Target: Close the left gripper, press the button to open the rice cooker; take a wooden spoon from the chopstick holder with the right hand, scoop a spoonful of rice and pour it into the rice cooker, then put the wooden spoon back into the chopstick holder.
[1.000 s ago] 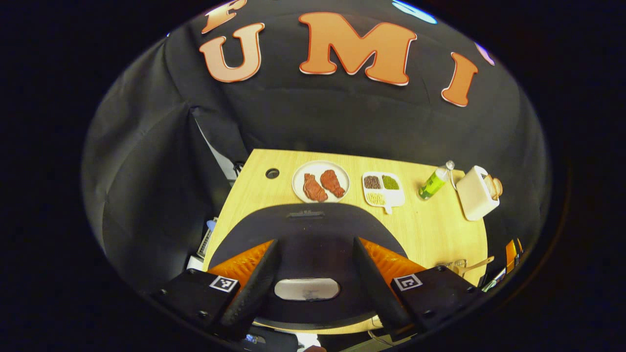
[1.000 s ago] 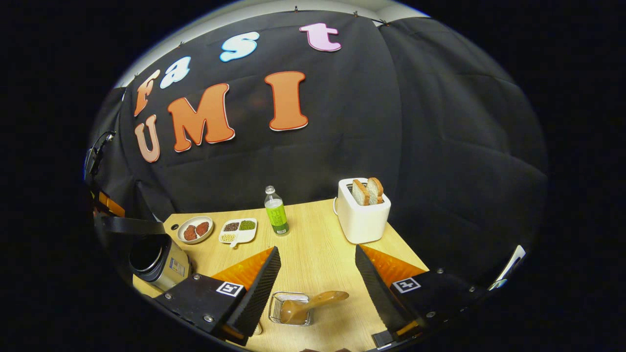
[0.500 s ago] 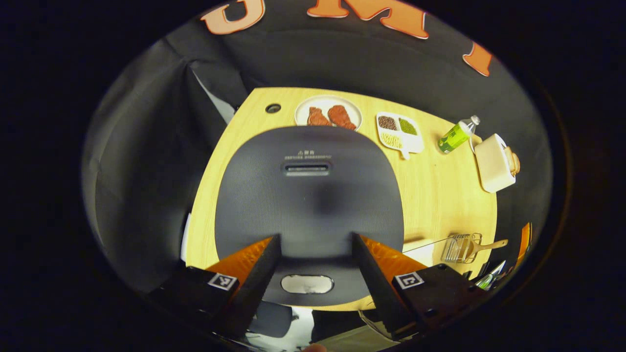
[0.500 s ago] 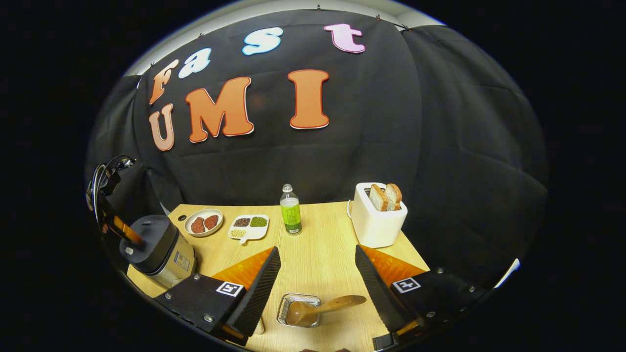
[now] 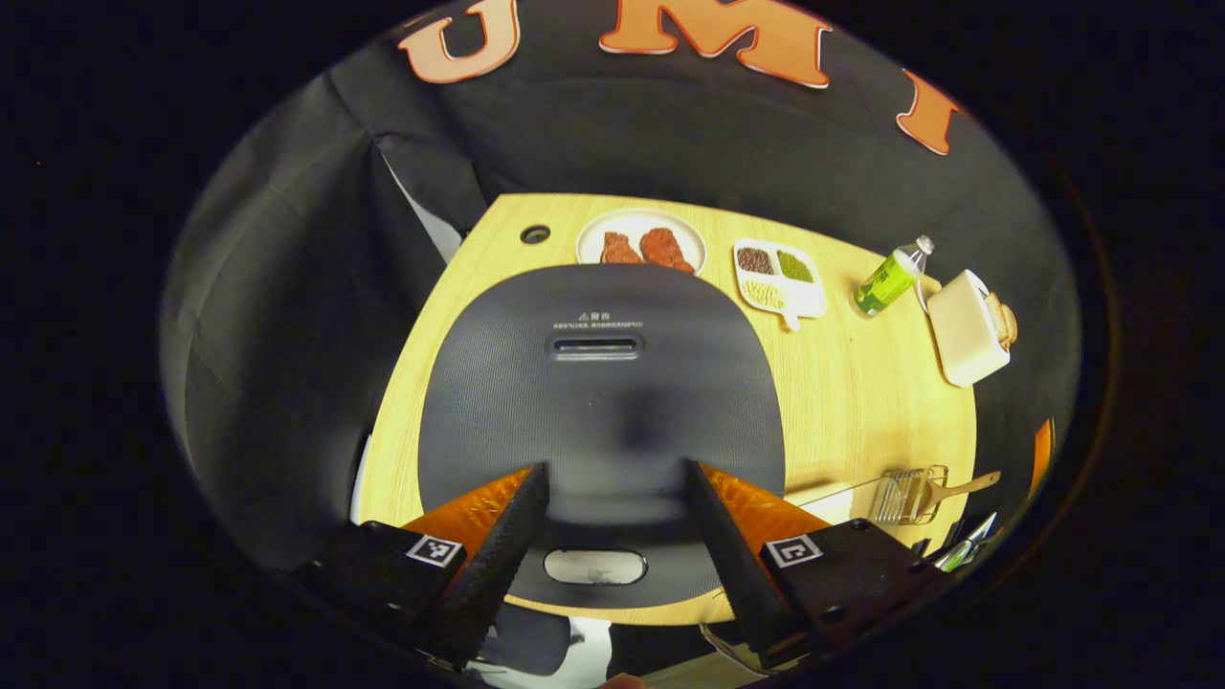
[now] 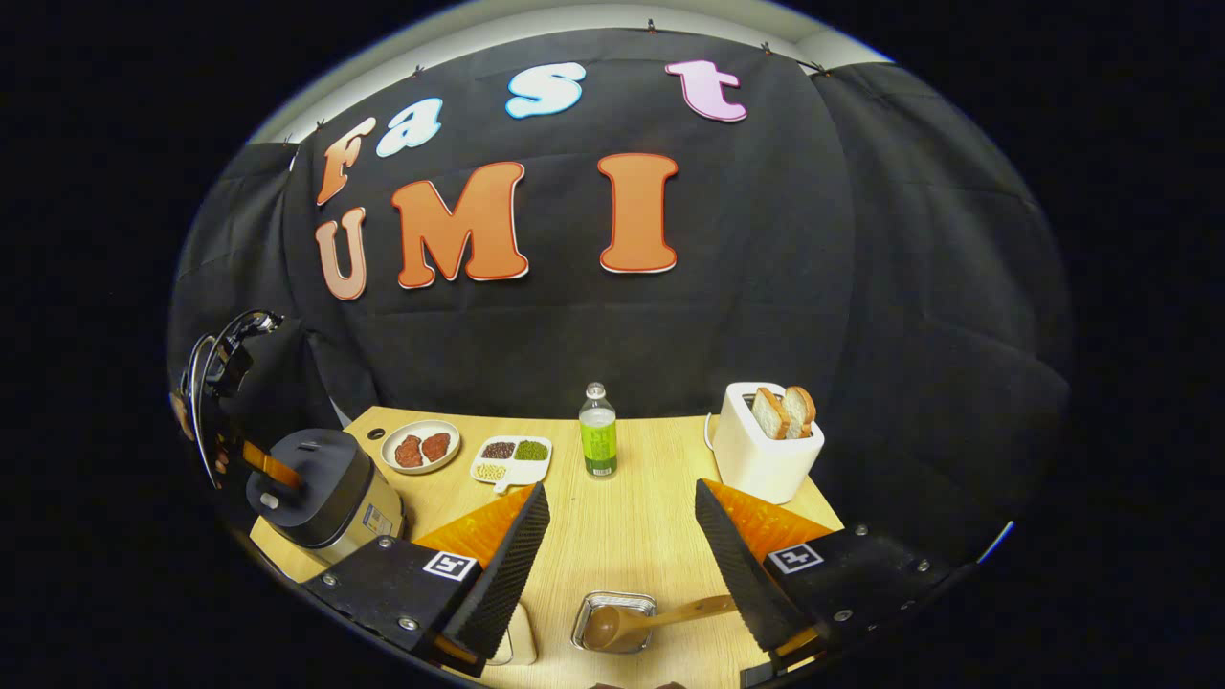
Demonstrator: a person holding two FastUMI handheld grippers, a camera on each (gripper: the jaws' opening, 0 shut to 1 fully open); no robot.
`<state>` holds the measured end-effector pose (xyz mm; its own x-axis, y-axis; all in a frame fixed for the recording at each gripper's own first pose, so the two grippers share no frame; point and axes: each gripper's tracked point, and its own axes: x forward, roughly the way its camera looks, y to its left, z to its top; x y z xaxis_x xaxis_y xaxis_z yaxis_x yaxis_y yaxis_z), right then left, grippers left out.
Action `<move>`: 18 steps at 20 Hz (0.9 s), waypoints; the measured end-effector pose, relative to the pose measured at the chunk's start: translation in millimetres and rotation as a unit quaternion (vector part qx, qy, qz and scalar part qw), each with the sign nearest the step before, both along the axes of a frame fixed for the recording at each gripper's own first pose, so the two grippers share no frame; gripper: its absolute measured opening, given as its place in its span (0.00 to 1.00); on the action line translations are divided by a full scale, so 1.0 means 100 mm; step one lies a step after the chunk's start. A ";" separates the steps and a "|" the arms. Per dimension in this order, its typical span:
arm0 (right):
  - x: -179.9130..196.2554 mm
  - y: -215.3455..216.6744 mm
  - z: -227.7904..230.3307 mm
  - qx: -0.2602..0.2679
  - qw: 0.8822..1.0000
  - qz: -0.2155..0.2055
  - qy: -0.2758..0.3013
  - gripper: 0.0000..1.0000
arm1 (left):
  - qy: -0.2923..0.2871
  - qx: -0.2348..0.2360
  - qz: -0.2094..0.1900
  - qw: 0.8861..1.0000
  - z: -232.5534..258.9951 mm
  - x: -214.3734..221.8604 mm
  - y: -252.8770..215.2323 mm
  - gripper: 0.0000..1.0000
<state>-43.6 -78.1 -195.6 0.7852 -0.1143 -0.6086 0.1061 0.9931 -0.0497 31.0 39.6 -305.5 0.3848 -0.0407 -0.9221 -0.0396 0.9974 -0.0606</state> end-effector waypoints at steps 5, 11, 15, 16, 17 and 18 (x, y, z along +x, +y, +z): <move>0.28 0.23 0.31 -0.020 0.998 0.036 -0.050 0.95 | -0.152 0.044 0.008 0.987 0.38 0.07 -0.01 0.99; 0.63 0.60 0.80 -0.009 0.990 0.068 -0.123 0.95 | -0.357 0.039 0.014 0.933 1.65 0.28 -0.11 1.00; 0.73 0.85 1.08 0.008 0.980 0.092 -0.174 0.95 | -0.453 0.046 -0.001 0.890 2.33 0.09 -0.20 1.00; 0.73 0.91 1.10 0.006 0.978 0.104 -0.182 0.95 | -0.473 0.036 0.001 0.880 2.40 0.05 -0.30 1.00; 0.72 0.95 1.08 0.002 0.977 0.109 -0.185 0.95 | -0.484 0.017 -0.002 0.875 2.45 0.01 -0.37 1.00; 0.71 0.98 1.05 -0.001 0.977 0.114 -0.182 0.95 | -0.489 0.005 -0.008 0.872 2.43 -0.06 -0.48 1.00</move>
<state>27.7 19.9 -91.1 0.9545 0.0882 -0.2849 -0.1070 0.9929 -0.0511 25.5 -8.3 -62.3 0.9869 -0.0471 -0.1542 0.0400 0.9980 -0.0491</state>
